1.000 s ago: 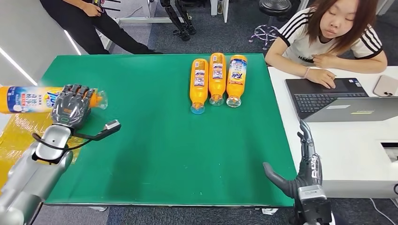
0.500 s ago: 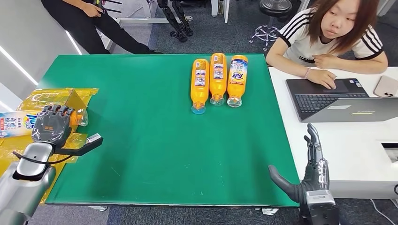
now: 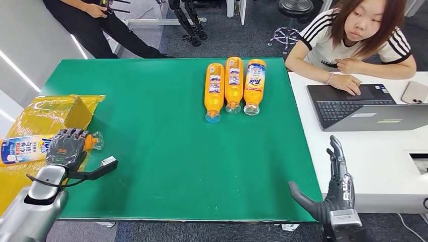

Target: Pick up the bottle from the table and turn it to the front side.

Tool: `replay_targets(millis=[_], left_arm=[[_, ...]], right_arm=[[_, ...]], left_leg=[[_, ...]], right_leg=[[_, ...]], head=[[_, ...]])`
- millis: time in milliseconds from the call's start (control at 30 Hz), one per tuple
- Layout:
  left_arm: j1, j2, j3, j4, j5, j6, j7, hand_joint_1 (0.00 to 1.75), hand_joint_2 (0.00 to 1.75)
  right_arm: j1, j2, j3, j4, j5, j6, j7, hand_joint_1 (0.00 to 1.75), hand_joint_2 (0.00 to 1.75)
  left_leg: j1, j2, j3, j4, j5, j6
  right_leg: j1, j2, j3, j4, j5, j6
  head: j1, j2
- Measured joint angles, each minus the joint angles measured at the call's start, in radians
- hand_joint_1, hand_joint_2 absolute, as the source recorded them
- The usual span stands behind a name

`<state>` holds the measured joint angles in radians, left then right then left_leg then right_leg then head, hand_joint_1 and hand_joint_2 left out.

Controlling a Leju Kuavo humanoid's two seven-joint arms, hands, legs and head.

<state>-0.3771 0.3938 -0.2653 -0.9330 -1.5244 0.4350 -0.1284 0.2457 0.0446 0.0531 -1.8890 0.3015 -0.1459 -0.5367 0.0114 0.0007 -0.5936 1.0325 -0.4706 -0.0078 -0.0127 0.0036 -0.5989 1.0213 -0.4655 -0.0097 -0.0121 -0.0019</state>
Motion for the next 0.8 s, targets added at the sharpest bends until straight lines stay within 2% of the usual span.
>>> replay_targets(millis=[267,333,367,467,500,800], left_arm=[[-0.003,-0.007,0.032,0.122,0.019,0.01,-0.011,1.75,1.75],[-0.007,-0.01,0.038,0.154,0.021,0.028,-0.018,1.67,1.75],[-0.008,-0.011,0.041,0.166,0.022,0.037,-0.021,1.5,1.75],[-0.009,-0.017,0.047,0.19,0.022,0.052,-0.026,0.27,1.75],[-0.009,-0.019,0.049,0.195,0.022,0.055,-0.027,0.0,1.75],[-0.01,-0.043,0.054,0.203,0.027,0.106,-0.051,0.0,1.75]], right_arm=[[0.011,0.0,-0.005,-0.013,-0.01,-0.001,0.004,0.0,1.75],[0.012,0.0,-0.005,-0.015,-0.011,-0.001,0.004,0.0,1.75],[0.011,0.0,-0.005,-0.015,-0.012,-0.001,0.004,0.0,1.75],[0.01,0.0,-0.005,-0.015,-0.016,0.0,0.005,0.0,1.75],[0.009,0.0,-0.005,-0.015,-0.017,0.0,0.006,0.0,1.75],[-0.011,-0.001,-0.004,-0.009,-0.023,0.0,0.016,0.0,1.75]], left_leg=[[0.0,0.0,0.0,0.0,0.0,0.0],[0.0,0.0,0.0,0.0,0.0,0.0],[0.0,0.0,0.0,0.0,0.0,0.0],[0.0,0.0,0.0,0.0,0.0,0.0],[0.0,0.0,0.0,0.0,0.0,0.0],[0.0,0.0,0.001,0.0,0.0,0.0]], right_leg=[[0.0,0.0,0.0,0.0,0.0,0.0],[0.0,0.0,0.0,0.0,0.0,0.0],[0.0,0.0,0.0,0.0,0.0,0.0],[0.0,0.0,0.0,0.0,0.0,0.0],[0.0,0.0,0.0,0.0,0.0,0.0],[0.0,0.0,0.001,0.0,0.0,0.0]], head=[[0.0,0.0],[0.0,0.0],[0.0,0.0],[0.0,0.0],[0.0,0.0],[0.0,0.0]])
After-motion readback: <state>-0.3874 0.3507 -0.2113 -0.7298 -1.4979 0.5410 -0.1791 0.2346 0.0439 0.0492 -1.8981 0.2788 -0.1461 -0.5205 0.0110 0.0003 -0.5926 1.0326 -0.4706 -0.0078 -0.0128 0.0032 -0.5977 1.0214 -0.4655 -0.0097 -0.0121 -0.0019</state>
